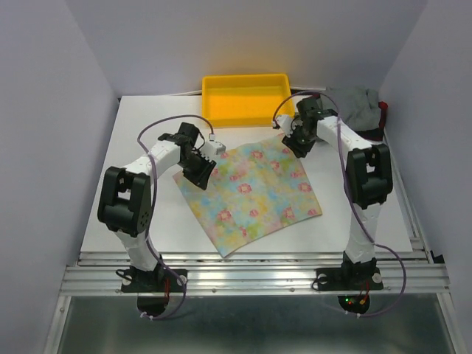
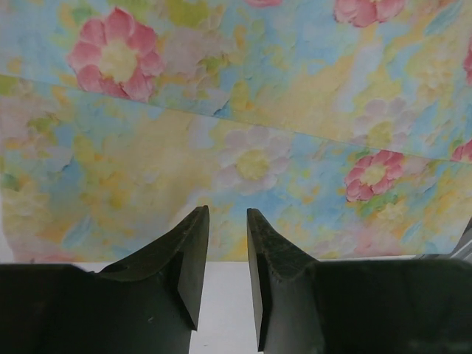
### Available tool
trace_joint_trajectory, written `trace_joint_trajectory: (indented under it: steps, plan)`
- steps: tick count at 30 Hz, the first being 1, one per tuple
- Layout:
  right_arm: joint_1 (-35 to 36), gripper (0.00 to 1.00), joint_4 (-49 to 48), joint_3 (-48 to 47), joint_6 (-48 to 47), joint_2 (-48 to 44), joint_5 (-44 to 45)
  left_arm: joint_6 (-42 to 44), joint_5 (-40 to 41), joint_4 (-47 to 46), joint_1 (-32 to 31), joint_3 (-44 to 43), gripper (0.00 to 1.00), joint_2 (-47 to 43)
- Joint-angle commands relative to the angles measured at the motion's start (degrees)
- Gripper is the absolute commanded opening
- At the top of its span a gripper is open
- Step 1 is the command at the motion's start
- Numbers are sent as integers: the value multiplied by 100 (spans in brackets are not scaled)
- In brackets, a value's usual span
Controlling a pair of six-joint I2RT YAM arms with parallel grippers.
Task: Fold and stack the skirts
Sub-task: Flatten the skirt out
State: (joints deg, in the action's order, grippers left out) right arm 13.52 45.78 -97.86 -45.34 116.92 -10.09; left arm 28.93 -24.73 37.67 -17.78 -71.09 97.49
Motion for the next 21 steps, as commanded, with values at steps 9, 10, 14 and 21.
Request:
trace_joint_trajectory:
  steps: [9, 10, 14, 21]
  plan:
    - [546, 31, -78, 1829, -168, 191, 753, -1381, 1196, -40, 161, -712, 32, 1349]
    - [547, 31, 44, 1963, -159, 138, 763, -1364, 1312, -40, 170, -1079, 32, 1499]
    - [967, 31, 684, 2543, -28, -274, 535, -1188, 1568, 82, 179, -2403, 32, 2369]
    - [2198, 35, 1942, 1739, 763, -759, -1773, -758, 936, 829, -102, -5809, 34, 3970]
